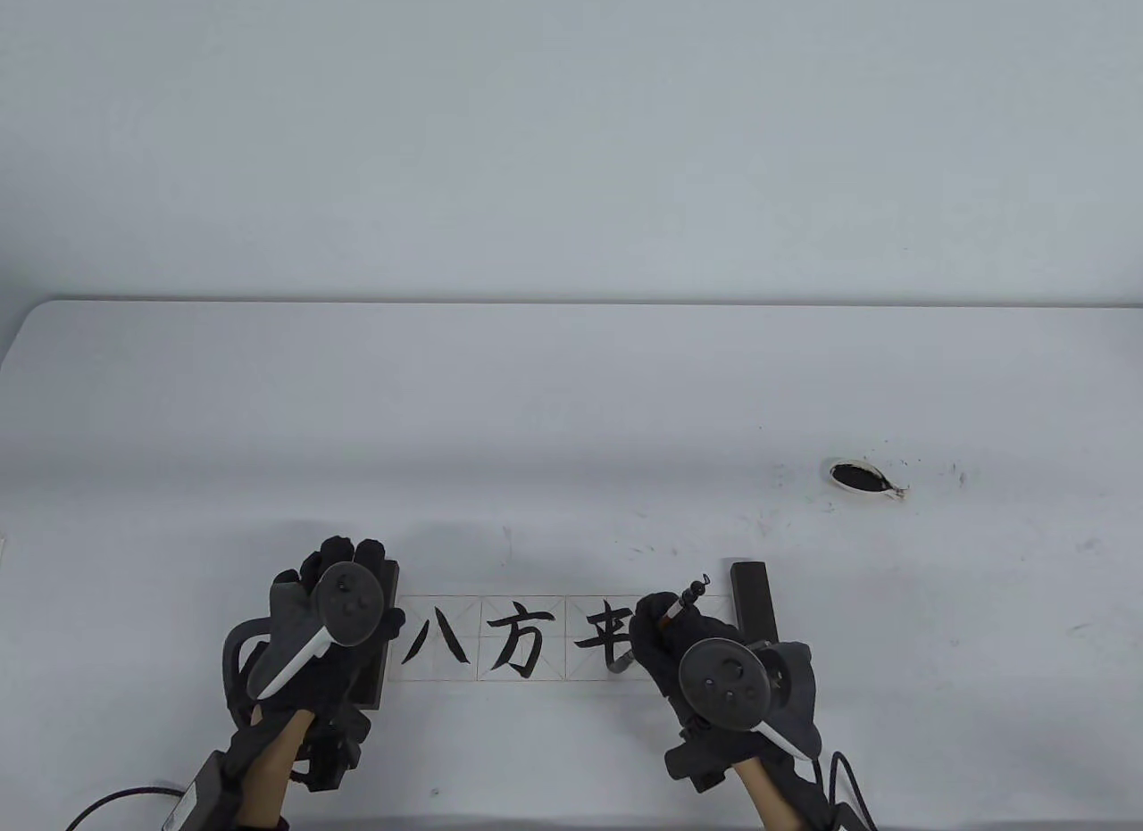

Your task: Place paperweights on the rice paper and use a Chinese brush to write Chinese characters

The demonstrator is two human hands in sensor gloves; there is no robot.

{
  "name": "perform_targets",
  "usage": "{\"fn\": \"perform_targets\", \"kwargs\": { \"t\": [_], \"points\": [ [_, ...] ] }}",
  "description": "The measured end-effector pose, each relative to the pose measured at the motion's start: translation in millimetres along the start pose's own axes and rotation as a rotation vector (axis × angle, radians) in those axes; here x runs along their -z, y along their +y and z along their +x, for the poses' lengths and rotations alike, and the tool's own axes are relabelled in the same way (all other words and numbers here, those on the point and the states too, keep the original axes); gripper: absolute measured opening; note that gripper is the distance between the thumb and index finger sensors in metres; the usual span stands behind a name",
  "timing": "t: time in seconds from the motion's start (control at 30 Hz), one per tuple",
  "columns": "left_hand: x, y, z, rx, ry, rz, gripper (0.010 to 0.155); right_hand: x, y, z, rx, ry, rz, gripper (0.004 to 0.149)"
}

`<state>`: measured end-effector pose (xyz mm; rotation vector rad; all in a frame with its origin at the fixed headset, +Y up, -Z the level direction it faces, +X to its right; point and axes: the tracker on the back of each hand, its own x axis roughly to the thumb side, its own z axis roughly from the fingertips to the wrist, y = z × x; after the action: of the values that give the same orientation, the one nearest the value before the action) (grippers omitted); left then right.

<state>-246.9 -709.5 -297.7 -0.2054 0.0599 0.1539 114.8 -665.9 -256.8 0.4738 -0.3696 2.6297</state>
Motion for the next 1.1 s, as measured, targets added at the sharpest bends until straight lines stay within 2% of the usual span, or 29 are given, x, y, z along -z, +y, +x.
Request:
{"fn": "perform_targets", "kwargs": {
  "t": [0.17, 0.33, 0.8, 1.1],
  "points": [
    [0, 0, 0, 0.0, 0.001, -0.003, 0.082, 0, 0, 0, -0.001, -0.002, 0.011, 0.039],
    [0, 0, 0, -0.002, 0.003, -0.003, 0.082, -4, -6, -1, 0.031, -0.008, -0.109, 0.041],
    [1, 0, 0, 0.0, 0.003, -0.003, 0.083, -9, 9, 17, -0.114, -0.085, -0.06, 0.042],
    [1, 0, -1, -0.002, 0.006, -0.003, 0.082, -11, 11, 28, -0.009, -0.134, 0.004, 0.042]
  ]
}}
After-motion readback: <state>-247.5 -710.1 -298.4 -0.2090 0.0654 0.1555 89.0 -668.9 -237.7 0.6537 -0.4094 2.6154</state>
